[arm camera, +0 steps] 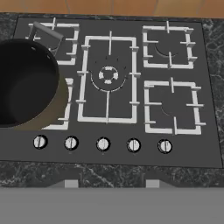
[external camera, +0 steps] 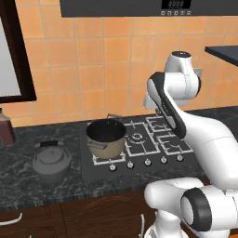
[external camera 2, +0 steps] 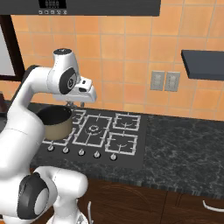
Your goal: Pick the kettle from the counter and place it on a stove burner. Then turn the burner on.
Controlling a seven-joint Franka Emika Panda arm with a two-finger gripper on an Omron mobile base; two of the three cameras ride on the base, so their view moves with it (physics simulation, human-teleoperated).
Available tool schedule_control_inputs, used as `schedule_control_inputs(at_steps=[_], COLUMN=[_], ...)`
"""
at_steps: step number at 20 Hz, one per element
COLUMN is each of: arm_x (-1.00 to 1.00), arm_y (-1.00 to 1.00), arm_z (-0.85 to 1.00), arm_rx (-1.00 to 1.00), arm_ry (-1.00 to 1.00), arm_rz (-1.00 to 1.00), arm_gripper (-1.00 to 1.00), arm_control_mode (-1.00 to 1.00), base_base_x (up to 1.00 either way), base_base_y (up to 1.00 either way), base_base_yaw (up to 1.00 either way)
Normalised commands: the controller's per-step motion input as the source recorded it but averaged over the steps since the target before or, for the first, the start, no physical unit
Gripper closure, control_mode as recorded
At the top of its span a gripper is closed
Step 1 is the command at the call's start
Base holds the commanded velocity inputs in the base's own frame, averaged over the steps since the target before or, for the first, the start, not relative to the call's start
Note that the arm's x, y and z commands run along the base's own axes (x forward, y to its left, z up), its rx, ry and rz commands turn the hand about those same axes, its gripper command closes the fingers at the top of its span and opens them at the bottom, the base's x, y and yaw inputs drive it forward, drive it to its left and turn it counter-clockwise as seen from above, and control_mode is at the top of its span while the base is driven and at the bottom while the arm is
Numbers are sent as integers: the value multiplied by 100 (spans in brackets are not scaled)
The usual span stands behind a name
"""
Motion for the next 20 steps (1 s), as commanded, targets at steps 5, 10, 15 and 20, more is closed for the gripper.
schedule_control_inputs(at_steps=[5,10,15,20], arm_x=[-1,-68,-88,-56], arm_y=[9,90,100,84], arm_z=[0,8,29,22], arm_rx=[-2,-1,0,-1], arm_ry=[0,-29,-44,-26], arm_rz=[0,-15,-19,-3], arm_gripper=[-100,-100,-100,-100], arm_control_mode=[-100,-100,-100,-100], base_base_x=[0,0,0,0], base_base_y=[0,0,0,0], base_base_yaw=[0,0,0,0])
